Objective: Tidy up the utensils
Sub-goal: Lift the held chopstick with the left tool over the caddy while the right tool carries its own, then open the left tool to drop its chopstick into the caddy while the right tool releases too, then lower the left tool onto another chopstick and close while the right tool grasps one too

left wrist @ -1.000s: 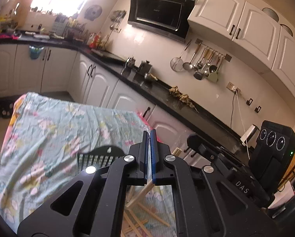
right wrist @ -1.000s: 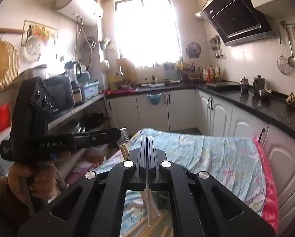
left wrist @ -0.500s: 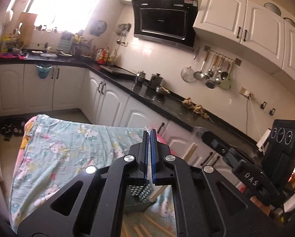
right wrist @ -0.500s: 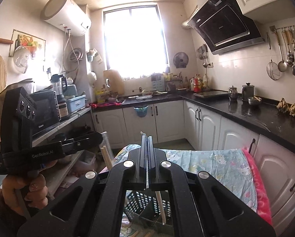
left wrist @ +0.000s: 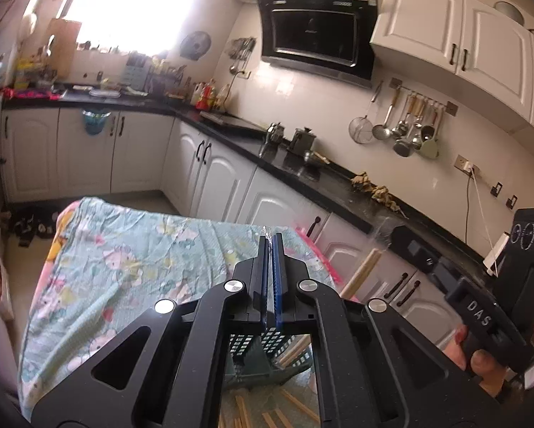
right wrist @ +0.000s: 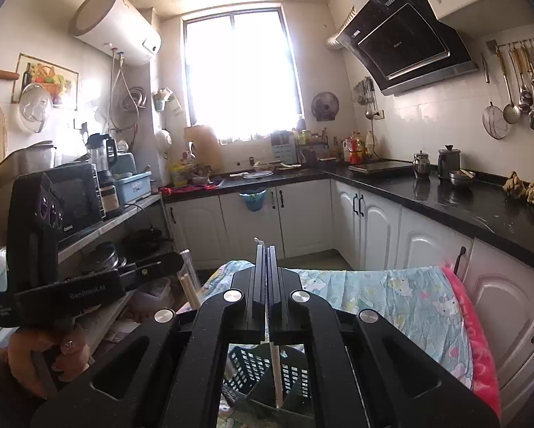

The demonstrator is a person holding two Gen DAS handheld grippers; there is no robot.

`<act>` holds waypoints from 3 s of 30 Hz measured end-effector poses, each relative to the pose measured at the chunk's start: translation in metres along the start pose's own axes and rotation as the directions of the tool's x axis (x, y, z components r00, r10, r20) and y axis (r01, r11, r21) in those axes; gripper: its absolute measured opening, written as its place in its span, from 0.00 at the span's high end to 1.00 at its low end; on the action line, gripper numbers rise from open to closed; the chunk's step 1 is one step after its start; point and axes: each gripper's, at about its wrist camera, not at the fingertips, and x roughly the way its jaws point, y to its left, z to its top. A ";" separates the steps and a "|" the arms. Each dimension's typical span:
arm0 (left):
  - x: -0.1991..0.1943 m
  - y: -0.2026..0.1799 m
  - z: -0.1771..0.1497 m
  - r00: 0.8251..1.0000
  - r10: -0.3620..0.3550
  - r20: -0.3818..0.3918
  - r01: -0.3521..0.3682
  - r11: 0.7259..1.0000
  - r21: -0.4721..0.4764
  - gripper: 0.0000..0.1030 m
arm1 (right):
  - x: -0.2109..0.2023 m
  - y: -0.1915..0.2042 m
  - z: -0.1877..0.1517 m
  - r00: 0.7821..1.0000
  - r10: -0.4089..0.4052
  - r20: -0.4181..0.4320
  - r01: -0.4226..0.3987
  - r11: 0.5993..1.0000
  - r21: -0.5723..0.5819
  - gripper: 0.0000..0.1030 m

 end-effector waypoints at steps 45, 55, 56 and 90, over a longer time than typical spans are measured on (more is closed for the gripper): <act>-0.035 0.019 -0.073 0.990 0.138 -0.016 -0.137 0.990 0.043 0.10 | -0.018 -0.007 -0.092 0.972 -0.173 -0.159 0.170 0.985 -0.033 0.40; -0.042 0.016 -0.099 0.987 0.148 -0.053 -0.146 0.988 0.053 0.10 | -0.033 0.018 -0.108 0.972 -0.145 -0.183 0.132 0.988 -0.084 0.37; -0.043 0.017 -0.102 0.987 0.151 -0.058 -0.148 0.988 0.054 0.10 | -0.034 0.020 -0.110 0.972 -0.142 -0.186 0.127 0.988 -0.089 0.37; -0.014 0.023 -0.175 0.955 0.165 -0.247 -0.149 0.985 0.083 0.10 | -0.030 0.029 -0.187 0.915 -0.104 -0.389 0.068 0.992 -0.105 0.36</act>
